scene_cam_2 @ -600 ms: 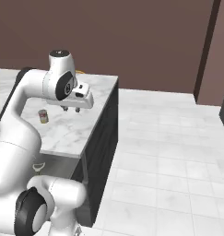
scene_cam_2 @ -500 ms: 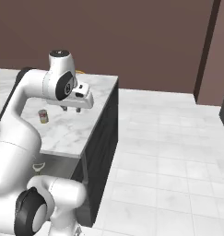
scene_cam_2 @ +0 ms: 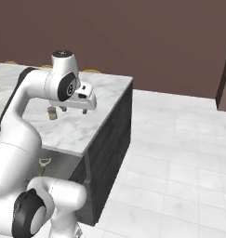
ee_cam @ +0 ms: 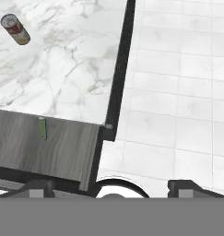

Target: Pick the peeler from the drawer and place it on the counter.

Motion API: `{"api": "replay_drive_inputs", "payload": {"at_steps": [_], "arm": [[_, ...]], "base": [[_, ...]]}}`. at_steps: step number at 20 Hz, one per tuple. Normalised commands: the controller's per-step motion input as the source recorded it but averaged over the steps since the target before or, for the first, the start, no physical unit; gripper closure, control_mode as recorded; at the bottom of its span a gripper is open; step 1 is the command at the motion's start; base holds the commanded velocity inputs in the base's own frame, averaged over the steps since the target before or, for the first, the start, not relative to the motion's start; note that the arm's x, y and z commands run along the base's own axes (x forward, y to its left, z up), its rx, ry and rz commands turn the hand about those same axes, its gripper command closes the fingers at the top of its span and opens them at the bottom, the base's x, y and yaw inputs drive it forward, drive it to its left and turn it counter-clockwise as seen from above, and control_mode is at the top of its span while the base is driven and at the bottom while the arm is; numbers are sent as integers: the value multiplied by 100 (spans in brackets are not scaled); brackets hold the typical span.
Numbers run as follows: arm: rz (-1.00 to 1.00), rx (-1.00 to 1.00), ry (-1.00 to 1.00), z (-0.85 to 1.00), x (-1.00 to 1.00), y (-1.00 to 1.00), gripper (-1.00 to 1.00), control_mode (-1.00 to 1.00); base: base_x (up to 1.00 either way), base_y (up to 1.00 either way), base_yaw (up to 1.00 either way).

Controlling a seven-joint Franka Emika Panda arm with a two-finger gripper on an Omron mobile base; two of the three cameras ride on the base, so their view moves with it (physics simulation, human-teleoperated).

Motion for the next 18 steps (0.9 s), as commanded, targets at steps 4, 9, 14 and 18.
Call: {"api": "replay_drive_inputs", "payload": {"at_steps": [4, 9, 14, 18], "arm": [[0, 0, 0, 0, 0, 0, -100, 100], [0, 0, 0, 0, 0, 0, -100, 100], [0, 0, 0, 0, 0, 0, -100, 100], [0, 0, 0, 0, 0, 0, -100, 100]], "base": [[-47, -88, 47], [-22, -83, 53], [11, -38, 61], [42, -2, 63]]}}
